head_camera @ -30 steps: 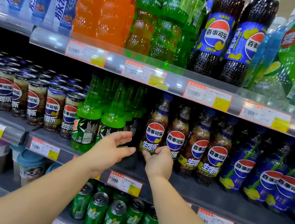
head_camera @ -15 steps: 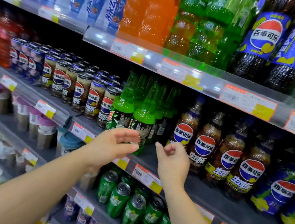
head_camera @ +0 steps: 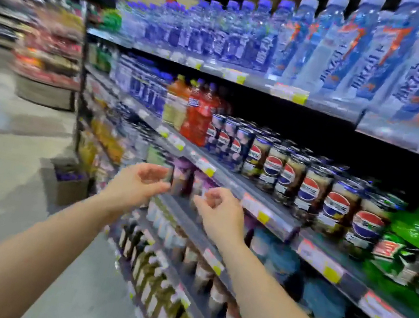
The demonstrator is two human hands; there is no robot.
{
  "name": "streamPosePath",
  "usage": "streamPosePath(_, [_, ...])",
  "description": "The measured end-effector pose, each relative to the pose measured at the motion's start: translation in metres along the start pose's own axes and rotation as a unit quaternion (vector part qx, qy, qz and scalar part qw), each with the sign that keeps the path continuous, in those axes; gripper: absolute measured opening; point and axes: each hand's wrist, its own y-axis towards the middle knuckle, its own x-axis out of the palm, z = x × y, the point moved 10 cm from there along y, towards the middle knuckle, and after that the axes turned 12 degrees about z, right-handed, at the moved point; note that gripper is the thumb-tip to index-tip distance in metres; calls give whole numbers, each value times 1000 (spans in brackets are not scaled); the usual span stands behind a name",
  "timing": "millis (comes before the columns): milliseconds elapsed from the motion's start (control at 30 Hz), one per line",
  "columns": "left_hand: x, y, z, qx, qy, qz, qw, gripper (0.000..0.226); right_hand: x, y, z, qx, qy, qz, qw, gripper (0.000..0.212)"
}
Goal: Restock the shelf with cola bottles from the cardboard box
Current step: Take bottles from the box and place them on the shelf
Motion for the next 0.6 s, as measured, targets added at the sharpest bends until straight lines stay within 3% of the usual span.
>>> streamPosePath(300, [-229,110,-116,-81,40,140,986,37,302,20,-105,-25,32,-130,991,26])
streamPosePath(600, [-333,269,-246,-118,101,199,968,44,538,98,-116,-26,48,-190,980,33])
